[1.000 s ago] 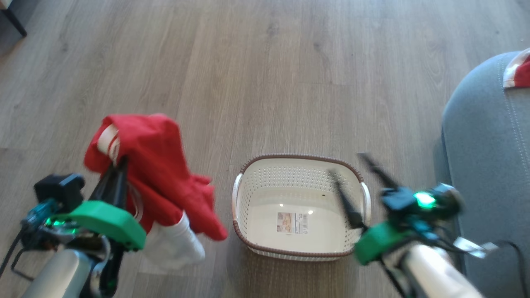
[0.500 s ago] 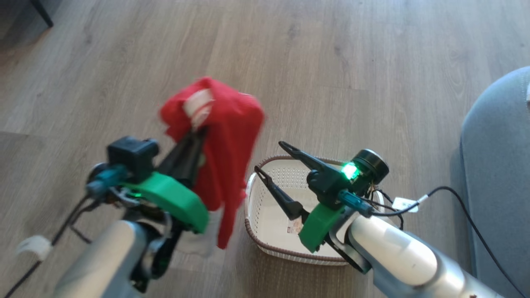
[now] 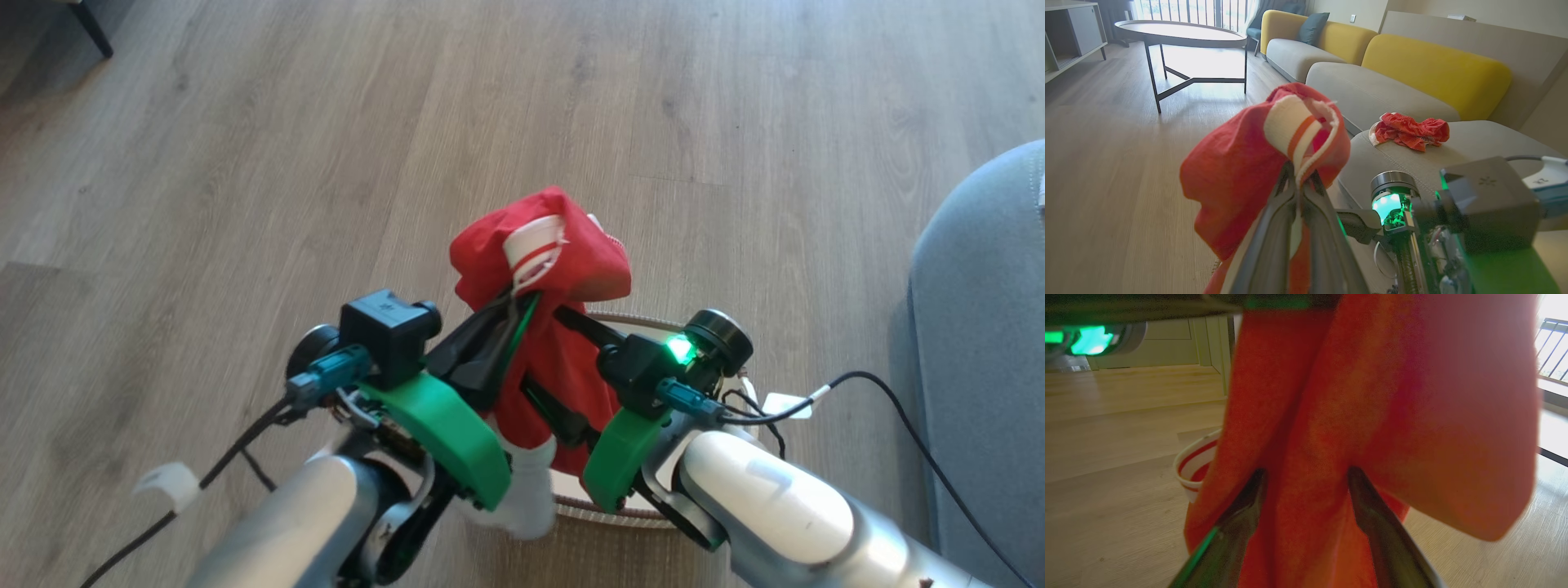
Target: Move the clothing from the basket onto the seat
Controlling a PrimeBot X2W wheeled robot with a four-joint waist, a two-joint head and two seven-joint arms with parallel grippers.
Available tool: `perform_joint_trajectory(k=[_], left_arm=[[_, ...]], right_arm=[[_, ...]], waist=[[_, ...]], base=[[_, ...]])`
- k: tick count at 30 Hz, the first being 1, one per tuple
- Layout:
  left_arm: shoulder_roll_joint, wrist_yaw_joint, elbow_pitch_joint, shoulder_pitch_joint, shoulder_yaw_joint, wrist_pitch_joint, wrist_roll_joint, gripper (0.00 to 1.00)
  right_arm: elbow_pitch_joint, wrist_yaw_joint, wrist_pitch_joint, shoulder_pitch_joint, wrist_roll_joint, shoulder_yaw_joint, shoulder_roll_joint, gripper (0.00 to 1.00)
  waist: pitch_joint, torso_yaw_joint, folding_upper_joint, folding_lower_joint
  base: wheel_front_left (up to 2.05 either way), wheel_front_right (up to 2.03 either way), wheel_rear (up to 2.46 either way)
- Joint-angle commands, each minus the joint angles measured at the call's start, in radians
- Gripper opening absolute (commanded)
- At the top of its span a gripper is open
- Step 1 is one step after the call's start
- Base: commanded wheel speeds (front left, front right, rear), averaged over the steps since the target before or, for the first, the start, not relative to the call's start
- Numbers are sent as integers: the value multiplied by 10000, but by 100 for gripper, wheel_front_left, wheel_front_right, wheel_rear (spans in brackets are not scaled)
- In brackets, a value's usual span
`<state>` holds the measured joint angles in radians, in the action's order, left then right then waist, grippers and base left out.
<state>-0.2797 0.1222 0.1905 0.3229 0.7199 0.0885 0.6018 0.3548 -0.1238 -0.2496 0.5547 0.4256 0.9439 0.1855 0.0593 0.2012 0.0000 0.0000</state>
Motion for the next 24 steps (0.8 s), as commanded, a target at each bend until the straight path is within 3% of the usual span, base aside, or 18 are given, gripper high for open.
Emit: perform_joint_trajectory(k=[1,6,7,8,9,21,24], left_arm=[[39,-50,327,719,-350,1,51,0],[298,-67,252,776,-194,-22,126,0],[327,-64,251,777,-168,-14,137,0],[353,-62,257,777,-144,-8,146,0],[377,-56,259,775,-128,-6,160,0],[315,-3,33,718,-160,-106,197,2],[303,-8,-127,690,-221,-242,222,44]], right_arm=[[-371,-69,-120,396,105,9,-121,100],[-441,-69,-121,414,194,53,-76,100],[-433,-69,-121,413,188,46,-60,93],[-441,-69,-121,413,178,-9,-60,38],[-459,-69,-121,402,168,-84,-67,0],[-795,-69,-121,285,290,-285,181,0],[-1061,-69,-122,70,254,-722,384,0]], waist=[[2,-33,0,0],[-28,-154,0,0],[-35,-175,0,0],[-39,-197,0,0],[-43,-216,0,0],[5,-444,0,0],[37,-494,0,0]], base=[[0,0,0],[0,0,0],[0,0,0],[0,0,0],[0,0,0],[0,0,0],[0,0,0]])
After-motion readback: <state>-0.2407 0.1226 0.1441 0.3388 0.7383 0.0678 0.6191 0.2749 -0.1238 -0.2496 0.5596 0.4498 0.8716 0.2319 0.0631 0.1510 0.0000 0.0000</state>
